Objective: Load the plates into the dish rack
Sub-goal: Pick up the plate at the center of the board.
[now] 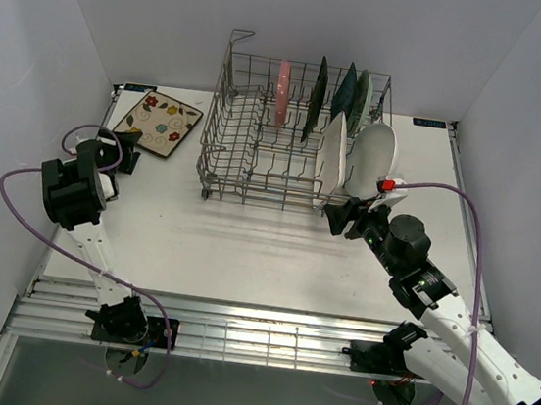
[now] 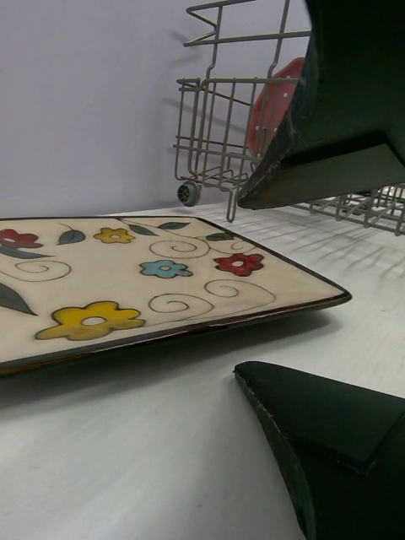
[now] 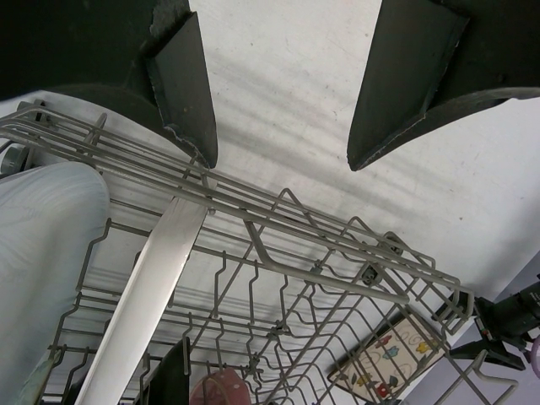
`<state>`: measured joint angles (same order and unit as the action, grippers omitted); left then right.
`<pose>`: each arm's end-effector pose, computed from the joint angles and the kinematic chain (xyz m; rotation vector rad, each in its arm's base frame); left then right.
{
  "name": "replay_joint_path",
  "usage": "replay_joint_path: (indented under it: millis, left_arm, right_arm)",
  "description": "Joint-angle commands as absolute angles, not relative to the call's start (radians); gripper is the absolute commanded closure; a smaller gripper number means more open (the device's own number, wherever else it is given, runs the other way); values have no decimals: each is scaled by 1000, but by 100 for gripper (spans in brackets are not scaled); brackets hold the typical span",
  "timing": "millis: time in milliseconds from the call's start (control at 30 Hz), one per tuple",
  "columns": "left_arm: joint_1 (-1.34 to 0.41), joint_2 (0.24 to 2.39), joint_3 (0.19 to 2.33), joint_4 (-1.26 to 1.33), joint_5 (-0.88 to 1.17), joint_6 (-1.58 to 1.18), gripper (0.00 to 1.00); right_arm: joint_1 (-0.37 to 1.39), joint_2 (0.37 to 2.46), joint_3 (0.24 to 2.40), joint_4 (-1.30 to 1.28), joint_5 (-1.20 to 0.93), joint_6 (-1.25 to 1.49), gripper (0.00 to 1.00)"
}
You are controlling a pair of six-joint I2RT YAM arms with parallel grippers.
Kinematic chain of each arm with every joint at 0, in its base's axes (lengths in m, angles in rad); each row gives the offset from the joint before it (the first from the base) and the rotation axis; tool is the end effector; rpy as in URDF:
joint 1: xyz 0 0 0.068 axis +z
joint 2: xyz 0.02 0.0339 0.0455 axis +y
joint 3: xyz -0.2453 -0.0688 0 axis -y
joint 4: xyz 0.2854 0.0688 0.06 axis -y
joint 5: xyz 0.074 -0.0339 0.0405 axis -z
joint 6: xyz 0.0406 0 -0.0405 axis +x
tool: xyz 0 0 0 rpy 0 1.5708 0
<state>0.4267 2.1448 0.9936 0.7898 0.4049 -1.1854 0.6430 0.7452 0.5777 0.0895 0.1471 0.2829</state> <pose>0.3966 0.1627 0.0439 -1.2387 1.5792 -0.8874 0.1996 0.1421 0.2825 -0.1878 1.6701 0.5820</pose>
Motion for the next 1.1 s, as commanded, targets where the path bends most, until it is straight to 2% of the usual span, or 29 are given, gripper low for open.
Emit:
replay_joint_path:
  millis: [0, 400, 533, 633, 733, 767, 867, 1067]
  left_arm:
    - [417, 2178, 1038, 747, 354, -1158, 17]
    - [373, 2276, 1172, 683, 336, -1129, 19]
    - [371, 2295, 1193, 673, 345, -1150, 34]
    - [370, 2306, 1204, 672, 350, -1166, 38]
    - [370, 2309, 1203, 672, 360, -1181, 62]
    - [368, 2310, 1203, 672, 362, -1184, 75]
    - [370, 2316, 1206, 673, 377, -1200, 100]
    - [379, 2312, 1201, 678, 437, -1223, 100]
  right_arm:
    - [647, 742, 592, 160, 141, 275, 31]
    - [647, 753, 589, 161, 147, 276, 31]
    - [647, 752, 588, 160, 140, 281, 31]
    - [647, 749, 588, 169, 117, 284, 31]
    - [647, 744, 589, 164, 120, 285, 31]
    - [647, 741, 589, 161, 123, 285, 31]
    - [647, 732, 586, 156, 132, 288, 31]
    - [647, 724, 581, 149, 135, 291, 31]
